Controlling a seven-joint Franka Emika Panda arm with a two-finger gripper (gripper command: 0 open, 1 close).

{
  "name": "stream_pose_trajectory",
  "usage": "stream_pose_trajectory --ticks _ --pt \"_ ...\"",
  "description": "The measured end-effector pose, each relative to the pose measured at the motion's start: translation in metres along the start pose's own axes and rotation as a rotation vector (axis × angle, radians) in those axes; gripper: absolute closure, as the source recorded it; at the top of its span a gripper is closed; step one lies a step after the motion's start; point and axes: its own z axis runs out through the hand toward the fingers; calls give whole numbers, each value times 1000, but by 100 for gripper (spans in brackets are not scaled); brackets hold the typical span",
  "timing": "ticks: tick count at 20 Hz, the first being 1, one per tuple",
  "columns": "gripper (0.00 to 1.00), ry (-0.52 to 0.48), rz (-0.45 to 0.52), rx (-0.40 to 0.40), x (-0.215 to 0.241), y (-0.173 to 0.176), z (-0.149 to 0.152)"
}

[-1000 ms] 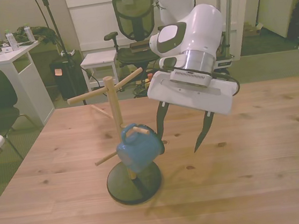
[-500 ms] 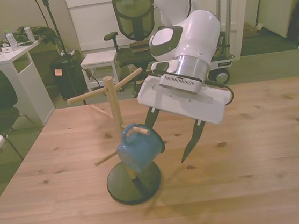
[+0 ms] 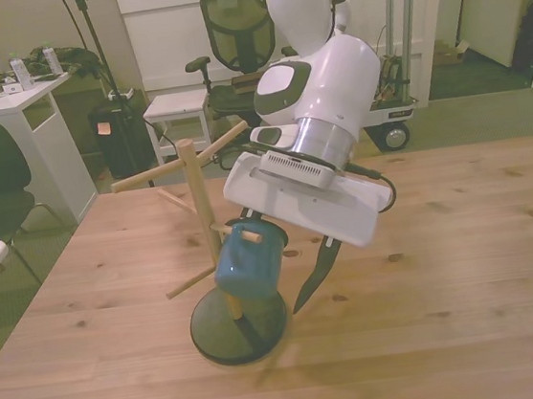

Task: Unload the mug

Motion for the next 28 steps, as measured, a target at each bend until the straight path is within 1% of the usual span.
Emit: stream_pose_trajectory --ticks 28 --pt "100 -19 1 3 -7 1 -9"
